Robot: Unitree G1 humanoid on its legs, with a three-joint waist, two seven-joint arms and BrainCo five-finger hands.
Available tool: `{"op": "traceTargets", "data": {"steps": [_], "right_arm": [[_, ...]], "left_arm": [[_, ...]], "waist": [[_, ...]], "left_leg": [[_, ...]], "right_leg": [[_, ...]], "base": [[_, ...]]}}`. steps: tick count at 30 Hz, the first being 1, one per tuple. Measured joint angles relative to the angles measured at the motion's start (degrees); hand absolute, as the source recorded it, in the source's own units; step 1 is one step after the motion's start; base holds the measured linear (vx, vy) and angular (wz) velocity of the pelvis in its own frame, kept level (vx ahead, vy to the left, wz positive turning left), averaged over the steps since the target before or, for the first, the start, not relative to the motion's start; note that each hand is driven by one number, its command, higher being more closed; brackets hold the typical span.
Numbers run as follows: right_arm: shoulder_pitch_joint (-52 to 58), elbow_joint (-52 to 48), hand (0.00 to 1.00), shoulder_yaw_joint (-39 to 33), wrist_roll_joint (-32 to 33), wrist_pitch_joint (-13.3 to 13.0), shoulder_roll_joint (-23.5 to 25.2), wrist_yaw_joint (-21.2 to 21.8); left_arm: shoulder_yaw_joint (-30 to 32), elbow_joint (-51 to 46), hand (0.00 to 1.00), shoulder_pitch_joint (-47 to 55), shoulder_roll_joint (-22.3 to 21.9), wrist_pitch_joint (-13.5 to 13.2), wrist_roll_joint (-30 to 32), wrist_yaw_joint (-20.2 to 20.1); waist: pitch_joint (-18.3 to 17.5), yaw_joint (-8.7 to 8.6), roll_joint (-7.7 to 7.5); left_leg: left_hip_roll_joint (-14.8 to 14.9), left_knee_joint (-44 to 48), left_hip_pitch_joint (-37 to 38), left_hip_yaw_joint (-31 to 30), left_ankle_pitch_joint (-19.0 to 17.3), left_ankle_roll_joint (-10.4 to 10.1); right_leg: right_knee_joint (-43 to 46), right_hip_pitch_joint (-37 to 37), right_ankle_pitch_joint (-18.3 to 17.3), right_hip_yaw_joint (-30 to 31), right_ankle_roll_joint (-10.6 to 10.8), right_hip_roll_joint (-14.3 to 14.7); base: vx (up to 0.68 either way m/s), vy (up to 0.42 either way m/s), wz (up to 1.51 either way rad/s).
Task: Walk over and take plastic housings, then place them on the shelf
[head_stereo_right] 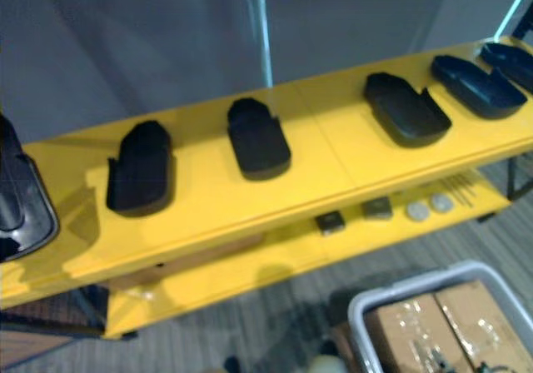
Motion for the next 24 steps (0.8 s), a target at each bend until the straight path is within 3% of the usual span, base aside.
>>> {"op": "traceTargets", "data": {"steps": [3, 6, 8, 16, 23, 24], "right_arm": [[0.0, 2.5, 0.0, -0.1, 0.4, 0.1, 0.1, 0.0], [0.0, 3.9, 0.0, -0.1, 0.4, 0.2, 0.4, 0.2], [-0.1, 4.9, 0.0, -0.1, 1.1, 0.2, 0.6, 0.3], [-2.8, 7.4, 0.0, -0.1, 2.1, 0.2, 0.8, 0.9], [-3.6, 7.7, 0.0, 0.4, 2.5, 0.2, 1.0, 0.8], [-3.7, 7.7, 0.0, 0.4, 2.5, 0.2, 1.0, 0.8]], "left_arm": [[-0.4, 2.5, 1.0, -3.0, 1.1, 2.1, 0.7, 0.0], [-1.5, 2.8, 1.0, -4.3, 1.9, 3.9, 2.2, 0.2], [-1.5, 2.9, 1.0, -5.7, 1.9, 4.3, 2.2, 0.3], [-2.1, 6.8, 1.0, -7.7, 3.9, 6.6, 2.4, 0.3], [-2.5, 9.7, 1.0, -7.8, 4.1, 11.4, 4.5, -0.5], [-2.4, 10.1, 0.0, -7.8, 4.1, 11.7, 4.5, -0.9]], "waist": [[1.9, 0.09, -0.77], [2.6, 0.64, -0.6], [3.3, 1.46, -0.73], [6.8, 1.73, -1.5], [8.3, 2.22, -2.87], [8.8, 2.41, -3.11]], "left_leg": [[0.4, 2.8, -1.0, 0.0, -1.3, -0.2], [1.1, 6.0, -2.6, -0.2, -3.4, -0.3], [1.5, 7.5, -3.1, -0.2, -4.4, -0.3], [2.3, 13.6, -6.9, -2.5, -7.6, 0.1], [2.6, 15.9, -8.5, -3.2, -8.5, 0.1], [2.6, 16.0, -8.6, -3.2, -8.5, 0.2]], "right_leg": [[0.1, 0.0, 0.7, 0.2, 0.6, 0.1], [0.0, -0.1, 0.7, 0.4, 0.5, 0.6], [0.0, 0.1, 0.6, 0.4, 0.4, 0.8], [0.1, 0.1, 0.2, 0.2, -0.2, 1.4], [0.4, -0.7, 0.2, 0.4, -0.3, 1.6], [0.4, -0.7, 0.2, 0.4, -0.3, 1.6]], "base": [[0.01, 0.005, -0.03], [0.04, 0.017, -0.04], [0.03, 0.012, -0.02], [0.0, 0.025, 0.07], [0.01, 0.015, 0.03], [0.0, 0.0, 0.0]]}}
